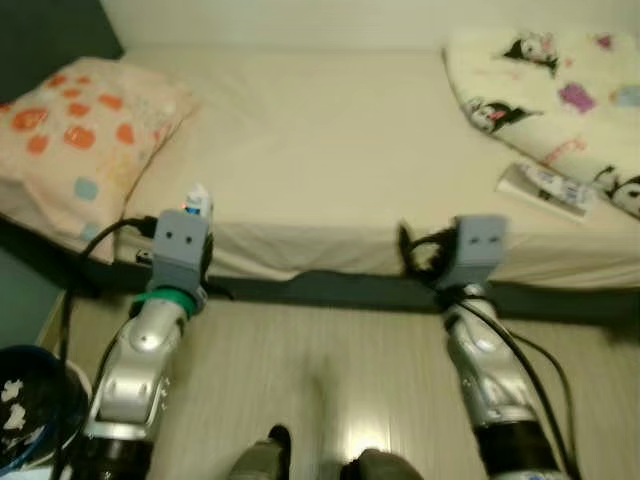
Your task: Clean up the room
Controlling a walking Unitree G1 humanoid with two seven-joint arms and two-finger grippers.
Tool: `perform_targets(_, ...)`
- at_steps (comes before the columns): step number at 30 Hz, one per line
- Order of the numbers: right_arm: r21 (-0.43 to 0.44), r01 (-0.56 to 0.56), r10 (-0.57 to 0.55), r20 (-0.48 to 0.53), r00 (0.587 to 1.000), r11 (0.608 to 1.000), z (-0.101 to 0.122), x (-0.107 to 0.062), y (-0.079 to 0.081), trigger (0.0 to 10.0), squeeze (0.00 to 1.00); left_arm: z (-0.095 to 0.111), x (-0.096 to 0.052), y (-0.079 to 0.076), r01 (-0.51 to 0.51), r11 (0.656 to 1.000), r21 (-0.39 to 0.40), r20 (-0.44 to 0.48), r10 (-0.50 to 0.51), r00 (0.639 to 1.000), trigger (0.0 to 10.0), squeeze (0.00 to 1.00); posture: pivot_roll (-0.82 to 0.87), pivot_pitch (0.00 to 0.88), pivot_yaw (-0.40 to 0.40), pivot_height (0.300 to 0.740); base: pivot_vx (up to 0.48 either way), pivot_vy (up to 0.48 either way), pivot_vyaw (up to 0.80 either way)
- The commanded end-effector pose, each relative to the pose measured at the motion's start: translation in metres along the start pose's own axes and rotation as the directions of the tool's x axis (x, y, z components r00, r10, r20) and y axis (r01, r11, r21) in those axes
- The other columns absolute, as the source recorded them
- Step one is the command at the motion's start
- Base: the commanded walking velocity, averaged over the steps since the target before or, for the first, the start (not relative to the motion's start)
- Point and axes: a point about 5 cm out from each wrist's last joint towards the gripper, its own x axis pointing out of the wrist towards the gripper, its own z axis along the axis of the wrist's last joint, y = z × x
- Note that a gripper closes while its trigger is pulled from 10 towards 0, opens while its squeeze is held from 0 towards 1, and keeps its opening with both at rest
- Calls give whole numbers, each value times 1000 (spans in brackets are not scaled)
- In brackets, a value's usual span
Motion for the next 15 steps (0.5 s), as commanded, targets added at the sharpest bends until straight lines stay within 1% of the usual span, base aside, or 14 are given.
perform_targets(1, 10, -26, 26, -10, 1000, 1000, -4, -3, 8, 10000, 0, -5, -3, 0, -13, 1000, 6, -24, 13, 1000, 10000, 0, -66, 51, 36, 734, 0, 0, 781)
perform_targets(2, 13, -34, 34, -7, 999, 999, -4, -2, 10, 10000, 0, -4, -2, -2, -18, 1000, 19, -11, 18, 1000, 10000, 0, -64, 52, 34, 734, 0, 0, 781)
perform_targets(5, 18, -42, 42, -4, 999, 999, -4, -2, 13, 10000, 0, -3, -1, -3, -24, 1000, 17, -4, 24, 1000, 10000, 0, -64, 52, 34, 734, 0, 0, 781)
perform_targets(8, 28, -72, 72, 5, 997, 997, -3, -1, 23, 10000, 0, -1, 0, -2, -40, 999, 9, 6, 40, 999, 10000, 0, -63, 52, 32, 734, 0, 0, 781)
perform_targets(9, 28, -72, 72, 5, 997, 997, -3, -1, 23, 10000, 0, -1, 0, -2, -40, 999, 9, 6, 40, 999, 10000, 0, -63, 52, 32, 734, 0, 0, 781)
perform_targets(12, 29, -99, 99, 12, 995, 995, -3, -1, 30, 10000, 0, -1, 1, -1, -58, 998, 11, 10, 58, 998, 10000, 0, -60, 51, 31, 734, 0, 0, 775)
perform_targets(15, 27, -107, 106, 12, 994, 994, -4, -1, 32, 10000, 0, -2, 2, 0, -71, 997, 14, 5, 71, 997, 10000, 0, -57, 52, 31, 734, 0, 0, 775)
